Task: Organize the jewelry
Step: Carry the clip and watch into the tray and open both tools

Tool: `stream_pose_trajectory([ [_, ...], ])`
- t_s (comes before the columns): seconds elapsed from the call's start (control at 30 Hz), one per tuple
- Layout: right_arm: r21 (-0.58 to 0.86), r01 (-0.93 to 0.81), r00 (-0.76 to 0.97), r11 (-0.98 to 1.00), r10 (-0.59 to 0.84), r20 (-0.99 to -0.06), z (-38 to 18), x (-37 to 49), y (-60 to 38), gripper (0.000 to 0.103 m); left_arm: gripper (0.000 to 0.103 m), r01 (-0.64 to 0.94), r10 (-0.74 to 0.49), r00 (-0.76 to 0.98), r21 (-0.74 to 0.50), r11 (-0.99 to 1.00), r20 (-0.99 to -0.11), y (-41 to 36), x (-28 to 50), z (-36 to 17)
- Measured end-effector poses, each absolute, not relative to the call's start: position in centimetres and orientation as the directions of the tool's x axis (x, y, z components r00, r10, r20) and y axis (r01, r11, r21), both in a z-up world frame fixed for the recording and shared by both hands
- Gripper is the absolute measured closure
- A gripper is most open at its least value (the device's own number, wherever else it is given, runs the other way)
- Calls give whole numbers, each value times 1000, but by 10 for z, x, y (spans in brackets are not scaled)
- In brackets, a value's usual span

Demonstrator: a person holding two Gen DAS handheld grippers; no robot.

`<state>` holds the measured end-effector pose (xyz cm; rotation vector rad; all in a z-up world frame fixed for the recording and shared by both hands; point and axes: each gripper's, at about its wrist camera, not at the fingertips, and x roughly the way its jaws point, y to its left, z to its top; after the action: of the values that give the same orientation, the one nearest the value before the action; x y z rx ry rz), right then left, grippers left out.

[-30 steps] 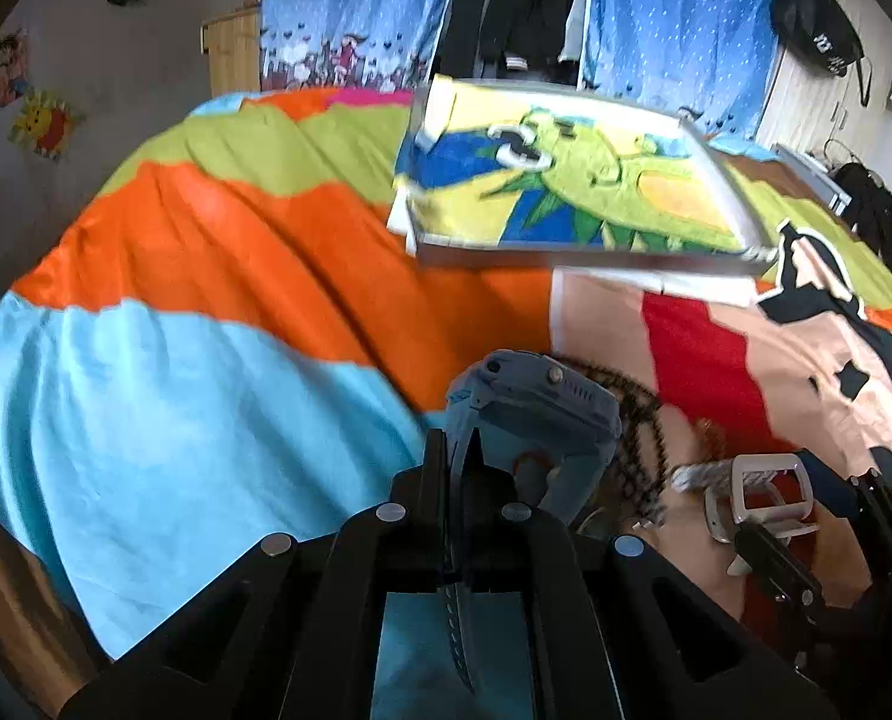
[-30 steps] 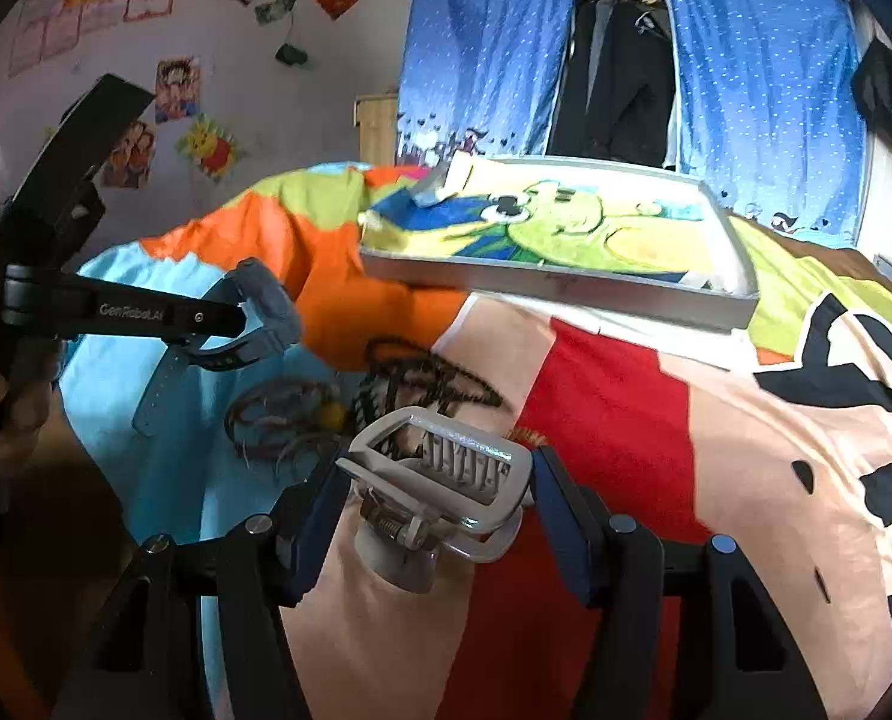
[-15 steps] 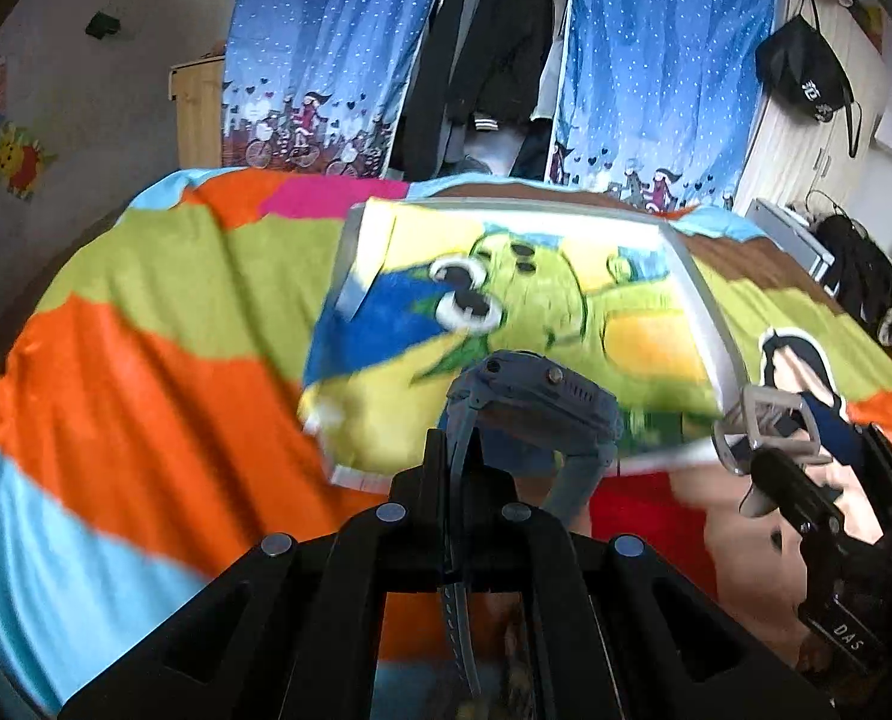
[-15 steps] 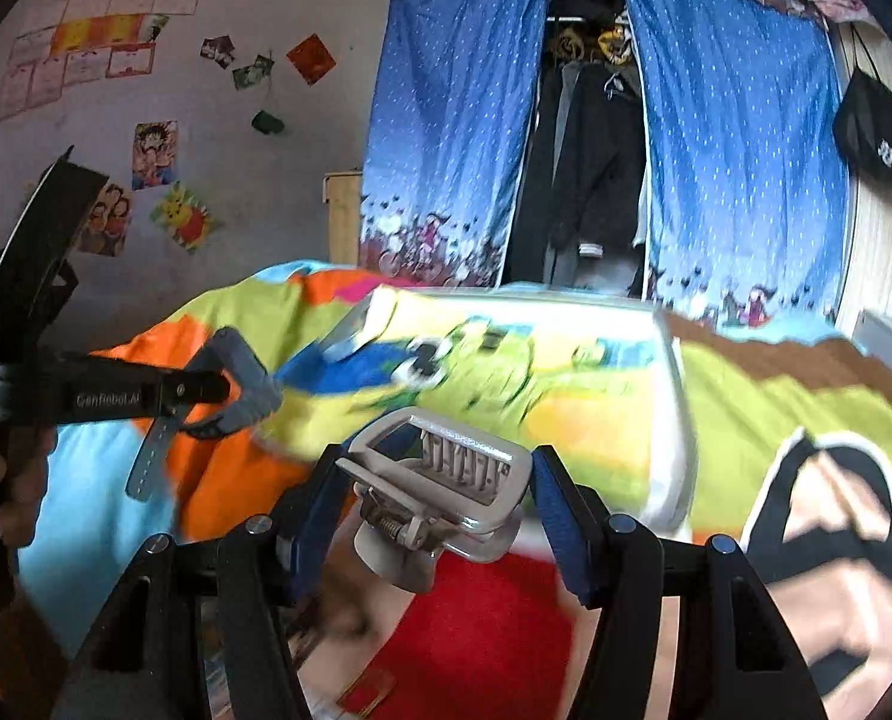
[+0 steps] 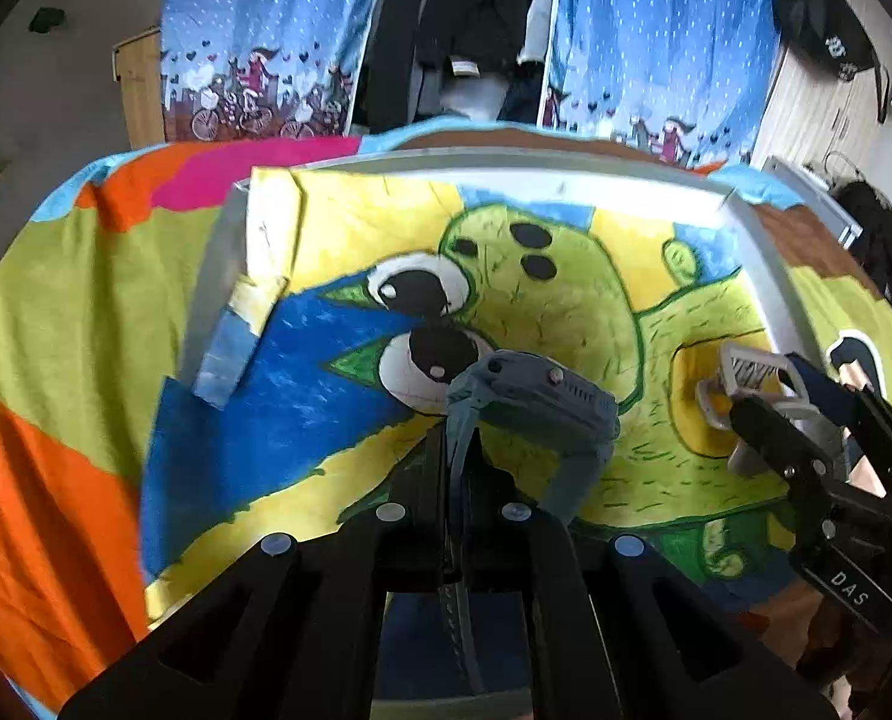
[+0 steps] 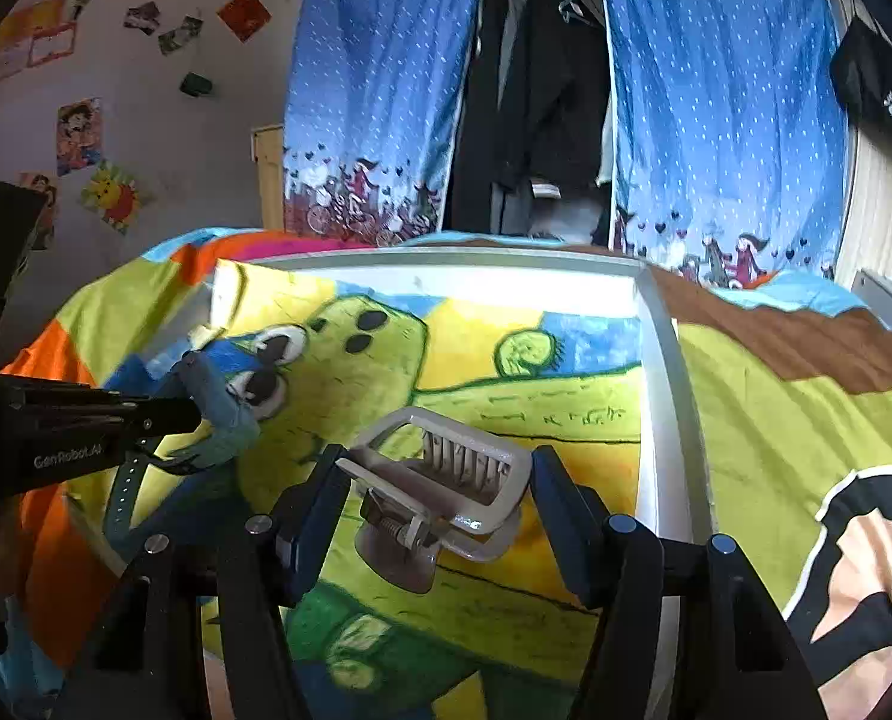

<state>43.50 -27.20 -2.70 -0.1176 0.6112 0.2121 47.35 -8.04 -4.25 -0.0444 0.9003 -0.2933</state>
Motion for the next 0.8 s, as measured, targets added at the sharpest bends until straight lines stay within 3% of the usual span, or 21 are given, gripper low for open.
stream_pose_trajectory([
  [0.27,-32,-228,778,973,163,-607,-41,442,-279,39,96,181,-256,546,-186,966,-798,-77,483,-57],
  [0.33,-22,-220,777,975,161,-609,-41,441,-281,30,69,158,-254,532,-199,967,-808,-74,483,-57],
  [0.4,-7,-213,782,977,166,-600,-39,437,-285,25,57,140,-261,542,-220,965,-799,-68,479,-52],
  [0.57,-11,-196,796,981,152,-586,-28,425,-288,21,49,125,-274,583,-248,961,-765,-59,465,-32],
  [0.6,-11,-191,802,981,150,-578,-24,422,-288,20,43,127,-279,599,-255,959,-750,-58,460,-25],
  [0.67,3,-186,818,983,156,-554,-15,413,-290,8,36,136,-286,637,-262,956,-715,-55,448,-11],
  [0.7,14,-183,828,983,162,-536,-9,407,-291,6,28,142,-290,654,-263,954,-698,-53,442,-4],
  [0.8,41,-180,846,983,176,-504,6,391,-293,4,17,158,-301,706,-271,950,-642,-48,418,18],
])
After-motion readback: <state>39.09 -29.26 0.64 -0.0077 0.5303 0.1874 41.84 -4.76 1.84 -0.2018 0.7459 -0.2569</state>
